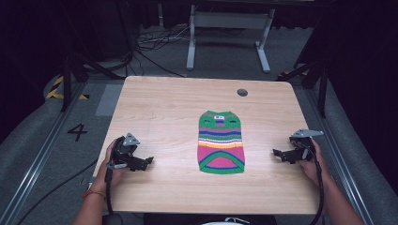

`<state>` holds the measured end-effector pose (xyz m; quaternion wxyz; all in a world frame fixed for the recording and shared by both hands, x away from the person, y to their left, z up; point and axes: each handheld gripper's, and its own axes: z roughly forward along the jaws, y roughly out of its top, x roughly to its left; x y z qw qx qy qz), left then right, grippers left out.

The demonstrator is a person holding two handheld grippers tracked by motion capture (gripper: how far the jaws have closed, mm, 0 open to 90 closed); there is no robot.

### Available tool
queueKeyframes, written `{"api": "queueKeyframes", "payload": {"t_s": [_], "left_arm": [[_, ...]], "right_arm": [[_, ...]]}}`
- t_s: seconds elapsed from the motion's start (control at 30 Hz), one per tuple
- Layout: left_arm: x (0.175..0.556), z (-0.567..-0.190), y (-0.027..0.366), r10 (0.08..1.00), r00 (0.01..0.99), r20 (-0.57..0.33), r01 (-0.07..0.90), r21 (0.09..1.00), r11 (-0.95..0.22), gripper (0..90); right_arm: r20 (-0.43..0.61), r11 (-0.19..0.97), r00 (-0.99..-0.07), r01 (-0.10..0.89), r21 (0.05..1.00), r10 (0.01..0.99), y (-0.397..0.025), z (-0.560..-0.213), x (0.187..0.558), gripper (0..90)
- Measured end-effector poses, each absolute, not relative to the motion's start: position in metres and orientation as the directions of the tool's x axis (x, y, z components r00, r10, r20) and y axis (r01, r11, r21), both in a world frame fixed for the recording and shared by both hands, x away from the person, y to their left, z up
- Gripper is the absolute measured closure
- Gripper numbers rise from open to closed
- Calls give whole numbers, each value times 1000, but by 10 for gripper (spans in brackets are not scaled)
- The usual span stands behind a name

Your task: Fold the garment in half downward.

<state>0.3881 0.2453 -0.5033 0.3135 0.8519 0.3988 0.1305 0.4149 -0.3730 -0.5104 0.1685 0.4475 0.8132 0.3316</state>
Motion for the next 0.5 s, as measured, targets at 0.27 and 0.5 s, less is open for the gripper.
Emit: {"api": "queueKeyframes", "payload": {"t_s": [0.27,0.5], "left_arm": [[389,-504,248,773,633,-36,609,639,-469,0],[388,-504,248,779,626,-32,611,641,-465,3]], "right_arm": [[20,375,-535,619,690,845,-373,-510,412,1],[23,392,-560,608,691,828,-377,-510,409,2]]}}
